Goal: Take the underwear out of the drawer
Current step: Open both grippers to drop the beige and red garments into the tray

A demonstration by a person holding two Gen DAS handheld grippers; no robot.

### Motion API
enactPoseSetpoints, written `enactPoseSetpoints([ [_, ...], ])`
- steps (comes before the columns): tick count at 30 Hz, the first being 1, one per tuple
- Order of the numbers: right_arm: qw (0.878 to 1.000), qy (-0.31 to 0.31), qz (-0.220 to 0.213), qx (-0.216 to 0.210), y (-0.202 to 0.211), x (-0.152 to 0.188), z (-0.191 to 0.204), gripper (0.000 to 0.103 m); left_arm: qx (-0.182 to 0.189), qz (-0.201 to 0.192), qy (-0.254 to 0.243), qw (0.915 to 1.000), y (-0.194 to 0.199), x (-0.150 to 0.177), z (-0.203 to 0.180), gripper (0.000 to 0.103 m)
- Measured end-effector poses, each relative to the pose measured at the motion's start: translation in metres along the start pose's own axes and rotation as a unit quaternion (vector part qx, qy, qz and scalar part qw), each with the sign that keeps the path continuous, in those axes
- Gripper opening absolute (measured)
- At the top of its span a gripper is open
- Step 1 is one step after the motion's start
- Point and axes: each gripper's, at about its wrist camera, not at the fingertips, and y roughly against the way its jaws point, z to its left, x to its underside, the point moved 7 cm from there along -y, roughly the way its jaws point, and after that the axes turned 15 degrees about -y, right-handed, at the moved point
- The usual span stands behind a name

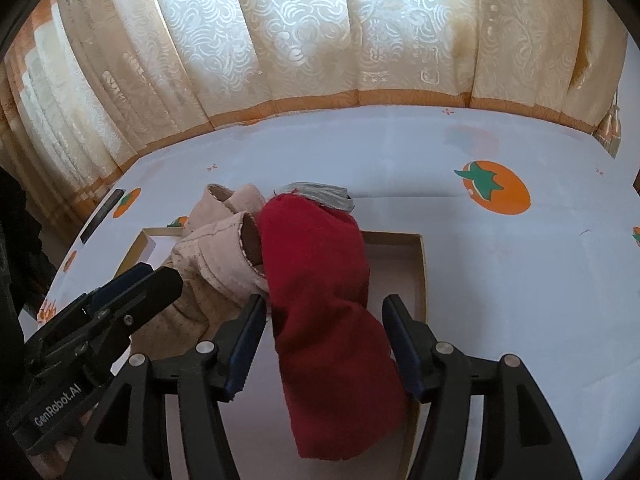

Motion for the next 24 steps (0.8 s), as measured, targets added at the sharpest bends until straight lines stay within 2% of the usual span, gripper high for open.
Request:
enactPoseSetpoints([
  [5,1.0,0.002,0.003,-0.005,0.005,0.007,0.003,0.063,0.007,-0.001,-0.001,1.0,0.008,0.003,0.001,0.052],
  [8,1.0,0.004,0.004,-0.013,0.011,0.013,0.006,0.064,0.008,-0.009,-0.004,0.9999,0.019,0.007,0.002,0.056],
  [24,0.997,0.046,-0.007,-0.065,0.075,0.069,0.033,0.068,0.03,-0.057,-0.01,0.9979,0.087,0.027,0.003,0.06],
])
